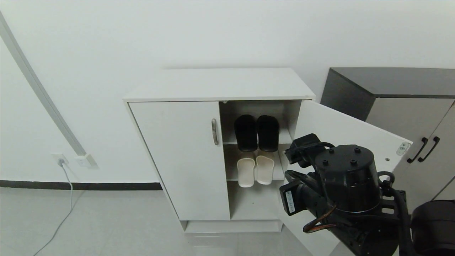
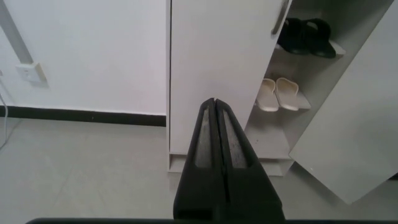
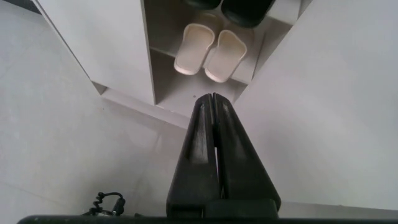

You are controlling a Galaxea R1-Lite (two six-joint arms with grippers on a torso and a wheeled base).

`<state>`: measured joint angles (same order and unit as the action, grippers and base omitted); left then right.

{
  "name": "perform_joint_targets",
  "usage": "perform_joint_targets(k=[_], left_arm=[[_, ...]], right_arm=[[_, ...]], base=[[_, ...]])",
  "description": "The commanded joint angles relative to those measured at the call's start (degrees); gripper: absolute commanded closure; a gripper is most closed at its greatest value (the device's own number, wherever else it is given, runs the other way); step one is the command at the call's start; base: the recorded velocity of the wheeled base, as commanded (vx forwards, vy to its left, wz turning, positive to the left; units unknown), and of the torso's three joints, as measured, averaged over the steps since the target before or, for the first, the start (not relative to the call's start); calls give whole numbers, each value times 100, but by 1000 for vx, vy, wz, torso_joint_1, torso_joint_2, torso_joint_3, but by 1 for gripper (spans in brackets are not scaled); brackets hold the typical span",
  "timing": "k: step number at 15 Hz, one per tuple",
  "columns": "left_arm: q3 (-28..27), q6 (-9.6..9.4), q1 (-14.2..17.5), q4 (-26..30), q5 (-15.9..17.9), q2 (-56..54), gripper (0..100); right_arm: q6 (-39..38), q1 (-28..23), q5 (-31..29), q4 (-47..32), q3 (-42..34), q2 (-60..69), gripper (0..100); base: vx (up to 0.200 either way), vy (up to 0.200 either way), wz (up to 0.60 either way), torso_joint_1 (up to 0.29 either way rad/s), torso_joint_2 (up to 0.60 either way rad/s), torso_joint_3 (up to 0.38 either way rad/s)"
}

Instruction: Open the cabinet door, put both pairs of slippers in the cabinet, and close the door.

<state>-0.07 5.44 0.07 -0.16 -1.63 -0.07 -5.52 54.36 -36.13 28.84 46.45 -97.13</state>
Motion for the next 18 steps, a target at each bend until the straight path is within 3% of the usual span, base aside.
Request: perform_joint_targets(k=[1, 18], left_arm=[[7, 1, 1, -2, -4, 7, 100], [-1, 10, 1, -2, -4, 7, 100]], right_arm=[[7, 5, 1, 7, -4, -7, 100], [51, -31, 1, 7, -39, 19, 100]], base=[[0, 0, 0, 178, -500, -315], [0, 0, 0, 227, -538, -313]])
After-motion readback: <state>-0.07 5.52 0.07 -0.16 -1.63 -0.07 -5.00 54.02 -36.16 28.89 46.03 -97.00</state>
